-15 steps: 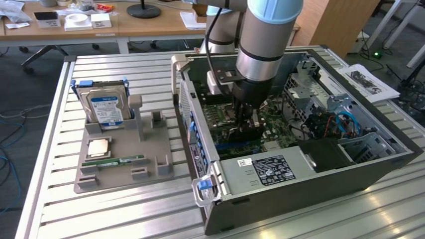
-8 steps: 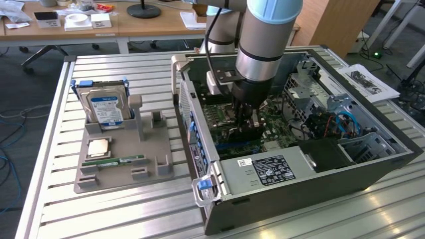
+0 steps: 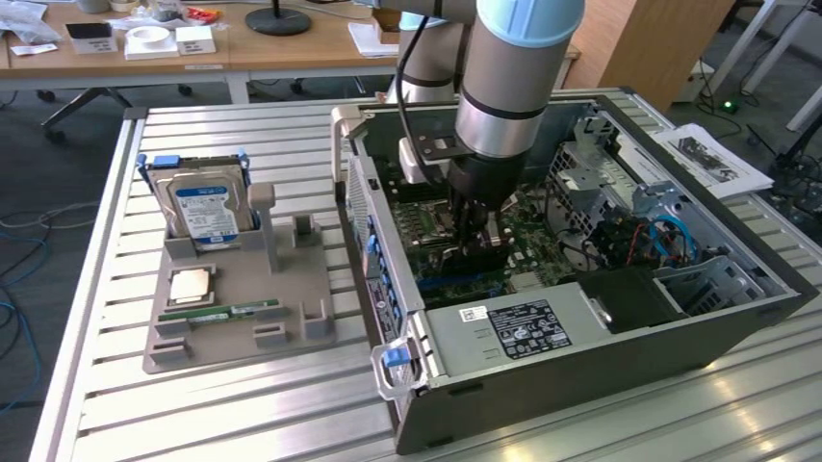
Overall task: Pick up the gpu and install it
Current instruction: 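Insert the gpu into the slot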
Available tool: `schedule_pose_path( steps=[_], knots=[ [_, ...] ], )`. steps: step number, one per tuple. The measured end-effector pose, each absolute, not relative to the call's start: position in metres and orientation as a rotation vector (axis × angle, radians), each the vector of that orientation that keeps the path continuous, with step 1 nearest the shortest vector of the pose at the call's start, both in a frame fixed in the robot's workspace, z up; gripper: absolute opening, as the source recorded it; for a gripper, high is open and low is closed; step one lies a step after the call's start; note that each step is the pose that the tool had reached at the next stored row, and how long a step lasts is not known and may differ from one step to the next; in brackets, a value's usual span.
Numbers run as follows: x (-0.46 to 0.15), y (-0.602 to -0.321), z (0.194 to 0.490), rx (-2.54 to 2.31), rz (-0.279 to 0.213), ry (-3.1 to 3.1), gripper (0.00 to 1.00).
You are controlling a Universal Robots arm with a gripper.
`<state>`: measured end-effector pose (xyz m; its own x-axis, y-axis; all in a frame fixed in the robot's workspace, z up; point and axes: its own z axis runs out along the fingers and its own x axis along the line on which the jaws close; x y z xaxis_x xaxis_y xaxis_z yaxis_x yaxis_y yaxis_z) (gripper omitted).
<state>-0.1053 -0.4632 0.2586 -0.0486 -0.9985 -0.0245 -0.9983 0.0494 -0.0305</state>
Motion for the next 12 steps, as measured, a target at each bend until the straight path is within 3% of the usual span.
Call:
schedule_pose_path(
  steps=[12],
  knots=[
    [-0.1053, -0.4632, 0.2586, -2.140, -0.008, 2.247, 0.27]
  ],
)
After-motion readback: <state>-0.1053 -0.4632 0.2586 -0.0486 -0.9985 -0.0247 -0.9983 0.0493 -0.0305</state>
